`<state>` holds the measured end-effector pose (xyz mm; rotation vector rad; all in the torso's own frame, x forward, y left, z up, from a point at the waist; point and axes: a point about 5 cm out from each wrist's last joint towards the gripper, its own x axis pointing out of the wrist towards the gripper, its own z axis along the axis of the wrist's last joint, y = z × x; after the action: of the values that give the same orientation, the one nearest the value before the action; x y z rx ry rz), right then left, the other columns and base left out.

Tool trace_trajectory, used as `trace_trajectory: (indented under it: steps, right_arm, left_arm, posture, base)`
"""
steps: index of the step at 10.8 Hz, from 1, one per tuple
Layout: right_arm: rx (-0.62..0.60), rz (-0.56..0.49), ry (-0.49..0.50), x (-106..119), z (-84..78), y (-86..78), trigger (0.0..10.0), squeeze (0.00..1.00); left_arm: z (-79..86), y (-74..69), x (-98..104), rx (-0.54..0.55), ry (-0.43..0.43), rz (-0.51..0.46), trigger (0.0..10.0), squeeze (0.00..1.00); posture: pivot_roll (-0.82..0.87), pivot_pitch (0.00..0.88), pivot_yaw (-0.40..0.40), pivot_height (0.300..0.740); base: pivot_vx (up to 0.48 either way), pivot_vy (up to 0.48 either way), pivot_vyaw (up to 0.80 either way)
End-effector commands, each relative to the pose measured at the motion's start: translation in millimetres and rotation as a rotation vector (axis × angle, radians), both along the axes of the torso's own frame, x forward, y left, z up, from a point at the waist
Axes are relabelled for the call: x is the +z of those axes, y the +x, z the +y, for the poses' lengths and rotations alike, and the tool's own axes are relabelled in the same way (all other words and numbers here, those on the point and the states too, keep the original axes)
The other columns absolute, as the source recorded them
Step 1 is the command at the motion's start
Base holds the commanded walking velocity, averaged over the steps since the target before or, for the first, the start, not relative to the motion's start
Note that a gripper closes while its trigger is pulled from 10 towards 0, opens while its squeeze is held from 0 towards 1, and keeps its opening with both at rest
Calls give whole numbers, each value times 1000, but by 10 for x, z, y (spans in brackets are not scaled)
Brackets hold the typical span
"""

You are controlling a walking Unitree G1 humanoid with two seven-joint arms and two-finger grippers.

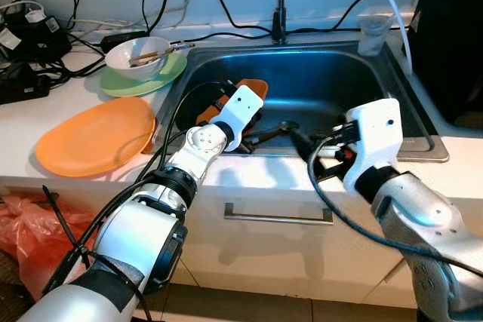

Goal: Kitchen organization

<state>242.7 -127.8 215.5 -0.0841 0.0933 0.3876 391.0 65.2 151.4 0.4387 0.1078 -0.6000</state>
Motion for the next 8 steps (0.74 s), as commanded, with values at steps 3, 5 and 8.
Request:
trace_trajectory:
  steps: [3,5,8]
  right_arm:
    - [47,2,4,49,85,-47,10000,443]
    - [60,3,11,73,121,-69,10000,447]
    - [70,11,22,71,159,-96,10000,439]
  left_arm:
    - [79,-13,-119,40,66,50,2039,0]
    - [126,-9,-152,45,145,67,3569,0]
    - [133,-12,-164,44,126,105,10000,98]
  posture:
    - [-391,0,115,740]
    - [-389,0,116,740]
    - [-386,0,120,740]
  base:
    - [0,0,0]
    - [0,0,0]
    - [0,0,0]
